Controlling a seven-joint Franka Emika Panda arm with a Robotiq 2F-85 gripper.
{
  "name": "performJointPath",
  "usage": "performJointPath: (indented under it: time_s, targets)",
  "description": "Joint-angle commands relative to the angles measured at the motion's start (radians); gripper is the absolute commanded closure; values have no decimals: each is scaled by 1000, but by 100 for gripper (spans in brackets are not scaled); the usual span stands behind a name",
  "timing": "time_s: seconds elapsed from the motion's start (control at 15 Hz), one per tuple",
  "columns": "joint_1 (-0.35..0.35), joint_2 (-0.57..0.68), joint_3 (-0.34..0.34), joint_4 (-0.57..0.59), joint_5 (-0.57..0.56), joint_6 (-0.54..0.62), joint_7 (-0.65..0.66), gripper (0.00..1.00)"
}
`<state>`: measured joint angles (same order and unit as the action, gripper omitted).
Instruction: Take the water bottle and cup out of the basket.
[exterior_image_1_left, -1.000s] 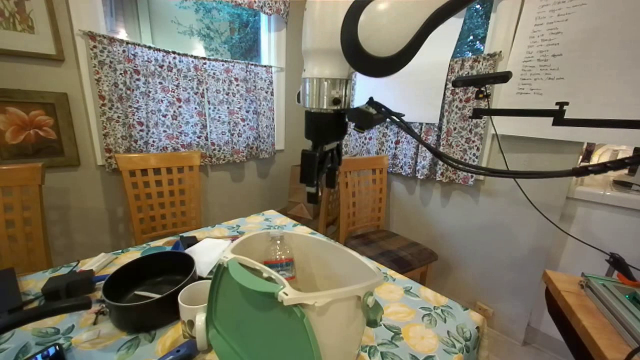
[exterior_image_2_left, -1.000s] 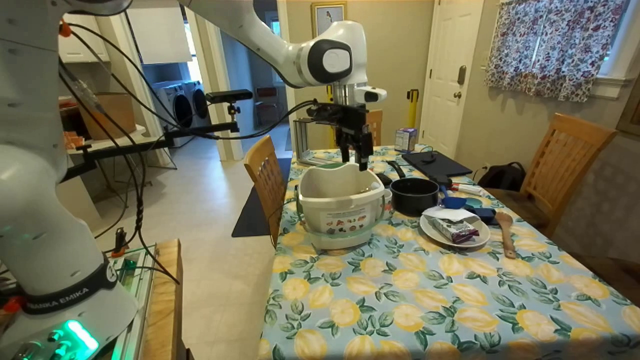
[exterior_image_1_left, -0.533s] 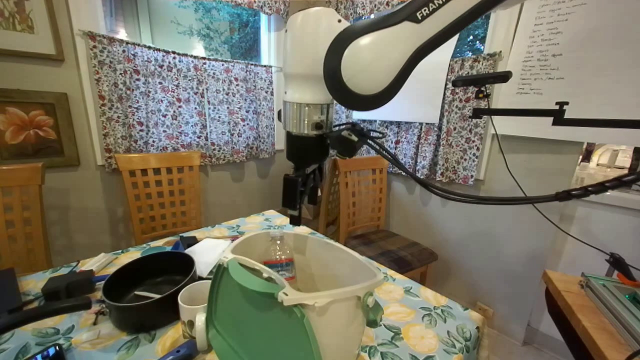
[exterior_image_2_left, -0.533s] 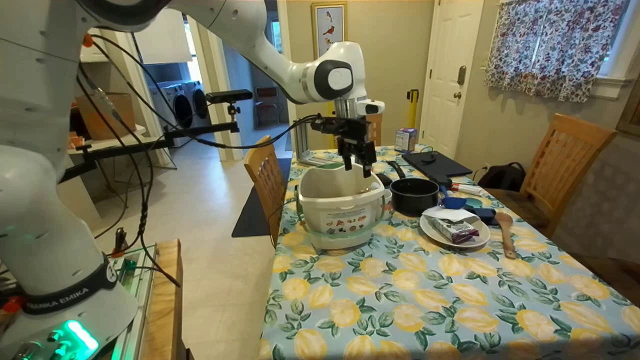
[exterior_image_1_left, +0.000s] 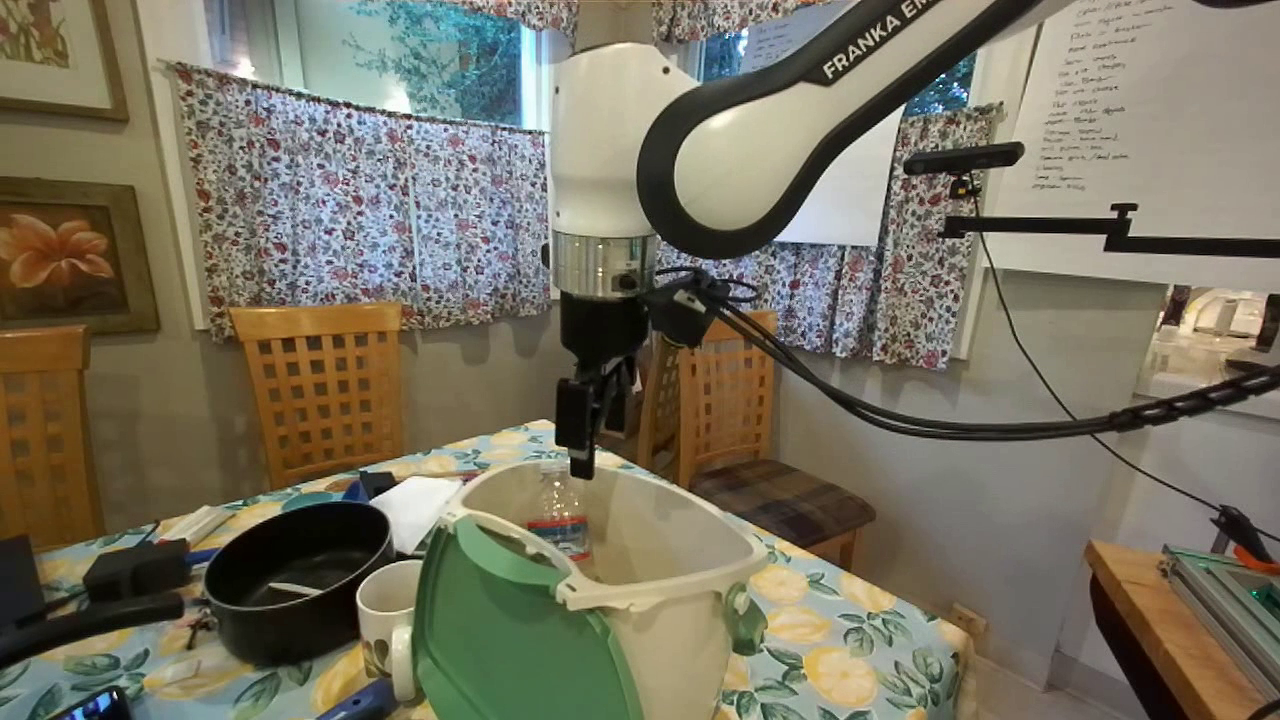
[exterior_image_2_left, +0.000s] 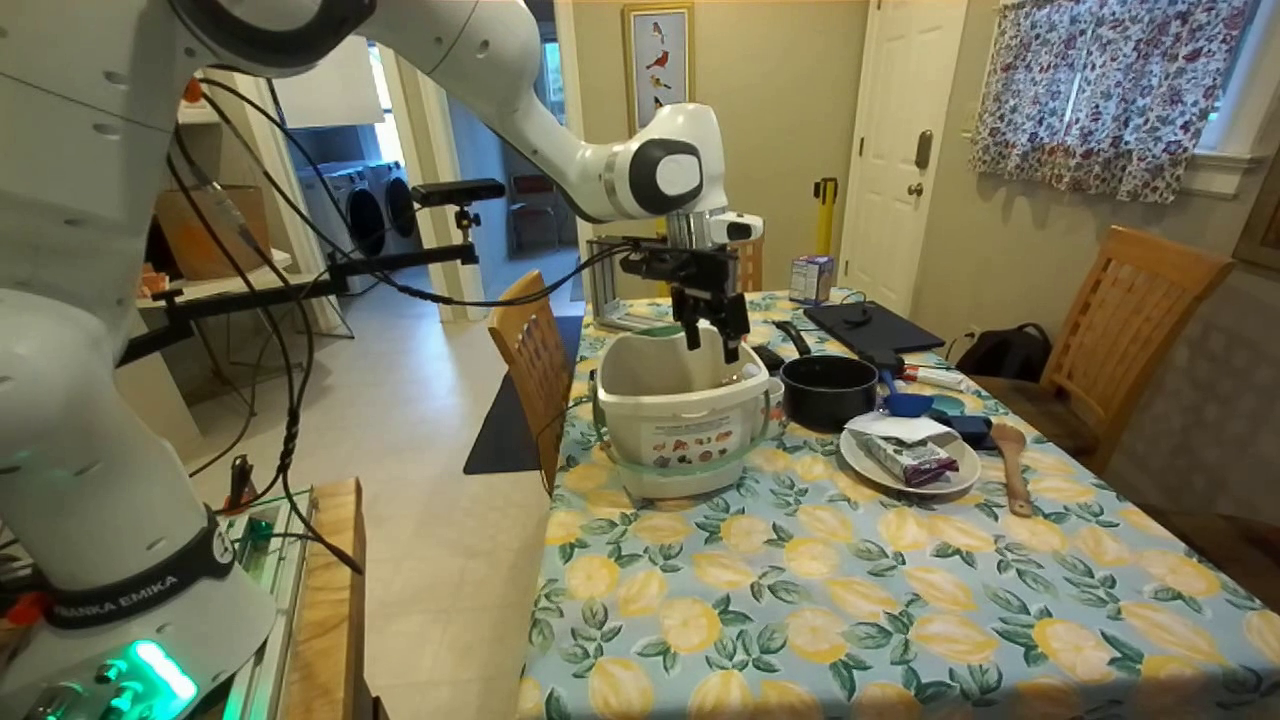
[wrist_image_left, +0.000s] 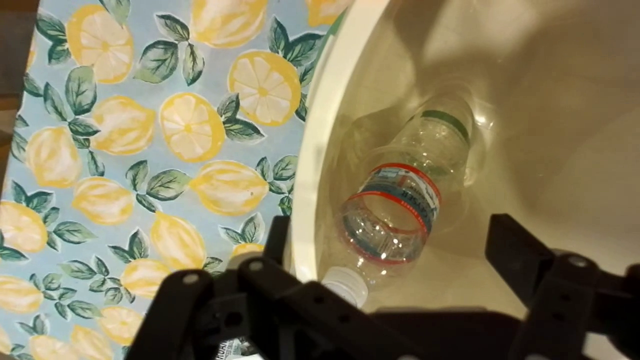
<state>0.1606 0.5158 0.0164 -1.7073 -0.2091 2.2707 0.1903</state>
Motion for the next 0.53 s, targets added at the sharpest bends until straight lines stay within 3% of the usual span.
performJointPath:
  time_s: [0.0,0.47]
  targets:
    - [25,1,-34,-1,-25,38,79,0]
    - [96,60,-133,4,-117,193,302,0]
